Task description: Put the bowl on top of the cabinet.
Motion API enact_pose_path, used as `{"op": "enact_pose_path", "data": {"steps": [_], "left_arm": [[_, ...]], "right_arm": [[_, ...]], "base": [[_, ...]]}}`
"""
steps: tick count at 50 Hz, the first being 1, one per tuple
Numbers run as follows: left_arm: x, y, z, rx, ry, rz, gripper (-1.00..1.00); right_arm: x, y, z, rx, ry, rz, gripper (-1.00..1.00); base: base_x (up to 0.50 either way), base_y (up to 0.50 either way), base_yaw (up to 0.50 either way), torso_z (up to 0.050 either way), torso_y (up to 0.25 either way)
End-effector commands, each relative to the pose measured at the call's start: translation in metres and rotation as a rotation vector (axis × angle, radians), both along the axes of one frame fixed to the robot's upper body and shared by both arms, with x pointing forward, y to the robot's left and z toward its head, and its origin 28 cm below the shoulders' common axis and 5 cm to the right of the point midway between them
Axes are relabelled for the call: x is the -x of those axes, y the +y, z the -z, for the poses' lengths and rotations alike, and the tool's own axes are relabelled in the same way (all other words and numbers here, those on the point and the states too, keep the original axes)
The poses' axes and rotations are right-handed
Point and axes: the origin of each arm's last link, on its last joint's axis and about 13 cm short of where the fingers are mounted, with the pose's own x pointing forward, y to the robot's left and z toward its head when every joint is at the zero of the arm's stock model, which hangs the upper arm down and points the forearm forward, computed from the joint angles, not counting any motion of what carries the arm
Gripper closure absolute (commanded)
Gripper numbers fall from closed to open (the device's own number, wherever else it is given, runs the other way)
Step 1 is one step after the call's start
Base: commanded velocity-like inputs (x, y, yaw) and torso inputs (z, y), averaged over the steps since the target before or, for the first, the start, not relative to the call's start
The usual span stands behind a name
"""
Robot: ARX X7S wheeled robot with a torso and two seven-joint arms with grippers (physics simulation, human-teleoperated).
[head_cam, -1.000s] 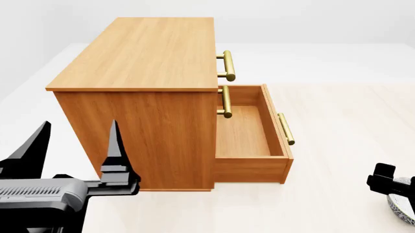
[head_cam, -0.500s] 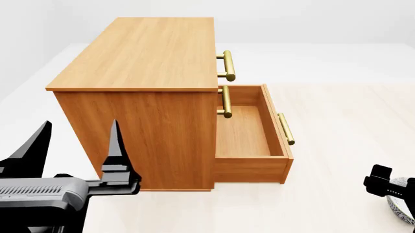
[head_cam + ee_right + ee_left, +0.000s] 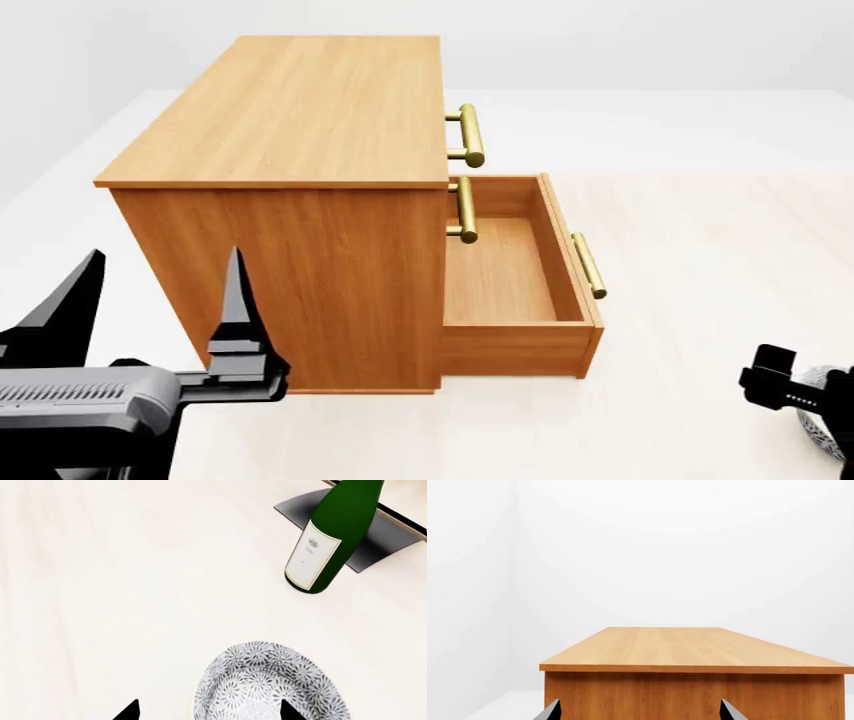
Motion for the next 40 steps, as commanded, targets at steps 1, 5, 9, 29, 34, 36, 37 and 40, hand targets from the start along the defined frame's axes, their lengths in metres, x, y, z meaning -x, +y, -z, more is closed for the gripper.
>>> {"op": "enact_pose_path", "data": {"steps": [1,5,9,29,34,36,37,40], "left_arm": [[0.000,0.000,0.000,0.001,0.001,0.001,-1.00],[0.000,0.000,-0.001,0.001,0.000,-0.001,-1.00],[0.000,0.000,-0.001,0.001,-0.001,-0.001,-1.00],[-0.001,0.000,-0.001,0.002,0.000,-0.002,-1.00],[0.000,0.001,-0.001,0.001,0.001,-0.003,-1.00],[0.000,0.000,-0.001,0.002,0.001,-0.003,-1.00],[-0.001,0.000,-0.001,0.001,0.001,-0.002,-1.00],[-0.001,0.000,-0.001,0.001,0.001,-0.002,-1.00]], "right_arm": [[-0.004,0.001,0.002,-0.013,0.016,-0.002,-1.00],[-0.005,0.002,0.004,-0.013,0.023,-0.006,-1.00],[-0.006,0.003,0.004,-0.009,0.028,-0.010,-1.00],[-0.010,0.002,0.012,-0.008,0.062,0.000,-1.00],[-0.009,0.002,0.013,-0.007,0.068,0.003,-1.00],[-0.009,0.002,0.014,-0.009,0.070,0.002,-1.00],[-0.010,0.002,0.015,-0.008,0.072,0.003,-1.00],[-0.010,0.002,0.015,-0.008,0.072,0.004,-1.00]], "base": [[0.00,0.00,0.00,0.000,0.000],[0.00,0.00,0.00,0.000,0.000],[0.00,0.00,0.00,0.000,0.000],[0.00,0.00,0.00,0.000,0.000],[0.00,0.00,0.00,0.000,0.000],[0.00,0.00,0.00,0.000,0.000],[0.00,0.00,0.00,0.000,0.000],[0.00,0.00,0.00,0.000,0.000]]}}
